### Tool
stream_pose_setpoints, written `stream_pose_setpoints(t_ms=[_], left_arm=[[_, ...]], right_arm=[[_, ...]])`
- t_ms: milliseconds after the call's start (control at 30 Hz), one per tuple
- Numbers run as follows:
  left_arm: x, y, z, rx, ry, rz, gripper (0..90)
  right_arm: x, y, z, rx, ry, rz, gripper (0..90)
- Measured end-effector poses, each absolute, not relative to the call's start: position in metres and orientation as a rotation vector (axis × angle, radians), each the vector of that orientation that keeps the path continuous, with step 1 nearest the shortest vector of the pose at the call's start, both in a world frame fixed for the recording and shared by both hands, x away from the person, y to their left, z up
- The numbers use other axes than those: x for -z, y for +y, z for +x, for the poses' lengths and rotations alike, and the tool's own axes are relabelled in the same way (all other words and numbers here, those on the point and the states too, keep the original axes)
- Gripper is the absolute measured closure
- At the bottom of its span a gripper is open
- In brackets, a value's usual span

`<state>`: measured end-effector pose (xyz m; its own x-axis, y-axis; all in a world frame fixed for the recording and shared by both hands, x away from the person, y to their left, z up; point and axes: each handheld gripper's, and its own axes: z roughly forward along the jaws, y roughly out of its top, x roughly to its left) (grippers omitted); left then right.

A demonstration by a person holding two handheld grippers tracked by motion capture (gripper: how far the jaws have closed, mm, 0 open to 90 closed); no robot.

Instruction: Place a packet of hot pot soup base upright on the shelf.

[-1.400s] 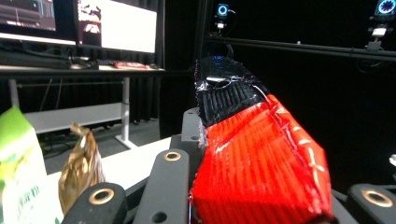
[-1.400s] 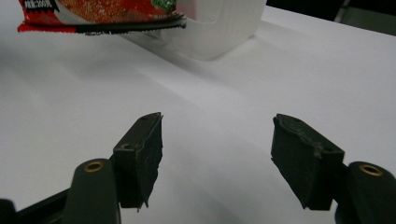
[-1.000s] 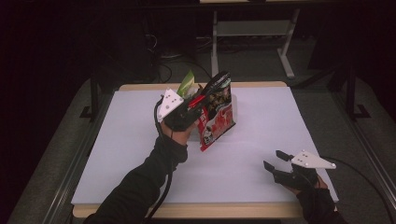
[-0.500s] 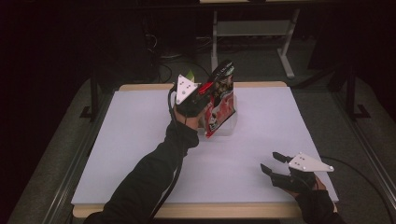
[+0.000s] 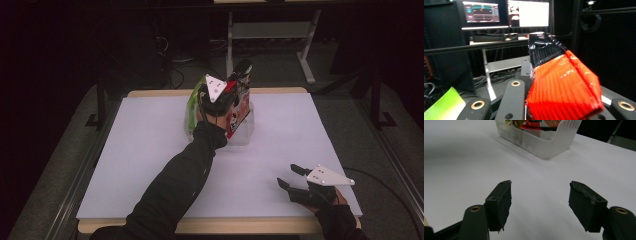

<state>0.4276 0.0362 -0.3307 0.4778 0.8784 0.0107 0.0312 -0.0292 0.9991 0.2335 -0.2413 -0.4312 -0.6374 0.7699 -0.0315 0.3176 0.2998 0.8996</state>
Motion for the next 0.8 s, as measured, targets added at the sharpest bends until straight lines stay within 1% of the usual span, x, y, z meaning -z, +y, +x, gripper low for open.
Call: stream_pose_setpoints(t_ms=[100, 233, 300, 467, 567, 733, 800], left_arm=[[0.338, 0.035, 0.430, -0.818, 0.884, 1.412, 76.3], [0.344, 0.030, 0.431, -0.833, 0.874, 1.420, 76.2], [0.346, 0.027, 0.429, -0.865, 0.840, 1.429, 76.2], [0.351, 0.027, 0.426, -0.829, 0.782, 1.449, 75.5], [0.353, 0.027, 0.422, -0.831, 0.761, 1.448, 75.2], [0.355, 0.029, 0.414, -0.852, 0.659, 1.490, 74.5], [0.355, 0.032, 0.415, -0.840, 0.627, 1.508, 74.5]], right_arm=[[0.431, -0.241, 0.233, -1.298, 2.110, 0.957, 33.8], [0.431, -0.241, 0.233, -1.299, 2.108, 0.967, 33.9], [0.431, -0.241, 0.233, -1.302, 2.109, 0.961, 33.8], [0.431, -0.241, 0.233, -1.299, 2.111, 0.949, 33.9], [0.430, -0.241, 0.233, -1.301, 2.110, 0.951, 33.9], [0.431, -0.239, 0.233, -1.289, 2.124, 0.943, 33.9], [0.432, -0.238, 0.233, -1.285, 2.130, 0.937, 33.9]])
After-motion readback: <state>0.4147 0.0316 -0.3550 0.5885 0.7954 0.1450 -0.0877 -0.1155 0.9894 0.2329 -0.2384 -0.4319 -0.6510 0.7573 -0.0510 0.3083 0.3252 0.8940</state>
